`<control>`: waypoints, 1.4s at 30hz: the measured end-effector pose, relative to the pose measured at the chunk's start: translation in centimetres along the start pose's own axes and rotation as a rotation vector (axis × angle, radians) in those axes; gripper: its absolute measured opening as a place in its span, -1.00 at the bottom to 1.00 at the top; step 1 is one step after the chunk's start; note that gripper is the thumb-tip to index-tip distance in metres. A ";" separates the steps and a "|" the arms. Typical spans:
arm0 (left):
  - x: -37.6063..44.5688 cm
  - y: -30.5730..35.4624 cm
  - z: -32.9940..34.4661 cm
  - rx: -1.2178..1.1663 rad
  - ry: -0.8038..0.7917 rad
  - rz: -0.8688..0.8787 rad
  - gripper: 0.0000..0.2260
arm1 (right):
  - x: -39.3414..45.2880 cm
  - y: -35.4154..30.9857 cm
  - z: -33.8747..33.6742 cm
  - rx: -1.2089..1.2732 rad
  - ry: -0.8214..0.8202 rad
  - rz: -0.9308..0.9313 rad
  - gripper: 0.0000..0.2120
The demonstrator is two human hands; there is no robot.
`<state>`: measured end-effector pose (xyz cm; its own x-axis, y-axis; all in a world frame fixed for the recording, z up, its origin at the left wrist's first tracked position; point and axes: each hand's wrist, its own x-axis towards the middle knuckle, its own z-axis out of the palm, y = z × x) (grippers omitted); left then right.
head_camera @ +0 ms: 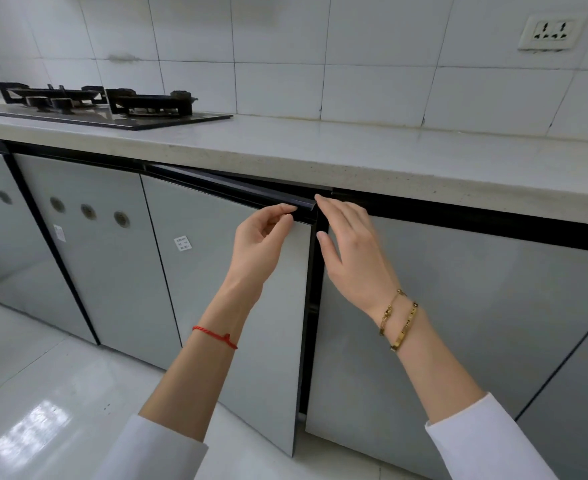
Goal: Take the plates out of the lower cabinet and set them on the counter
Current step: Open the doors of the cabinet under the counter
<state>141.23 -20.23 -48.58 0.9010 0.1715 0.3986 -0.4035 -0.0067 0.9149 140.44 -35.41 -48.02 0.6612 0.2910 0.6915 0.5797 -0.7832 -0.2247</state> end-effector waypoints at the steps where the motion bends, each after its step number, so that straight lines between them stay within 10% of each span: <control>1: -0.5 0.1 -0.4 0.008 0.000 0.014 -0.84 | -0.3 -0.3 0.1 0.050 0.017 -0.007 -0.54; 19: -10.0 -0.6 -5.2 0.506 0.292 0.480 -0.45 | -3.3 -7.7 2.2 0.324 0.063 -0.256 -0.55; 42: -14.3 1.5 -20.4 0.813 0.403 0.413 -0.49 | 0.1 -20.4 9.4 0.505 0.028 -0.645 -0.56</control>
<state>124.52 -2.64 -54.16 0.5319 0.3244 0.7822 -0.3052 -0.7882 0.5345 133.17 -14.21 -49.80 0.1164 0.5808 0.8057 0.9909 -0.1230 -0.0545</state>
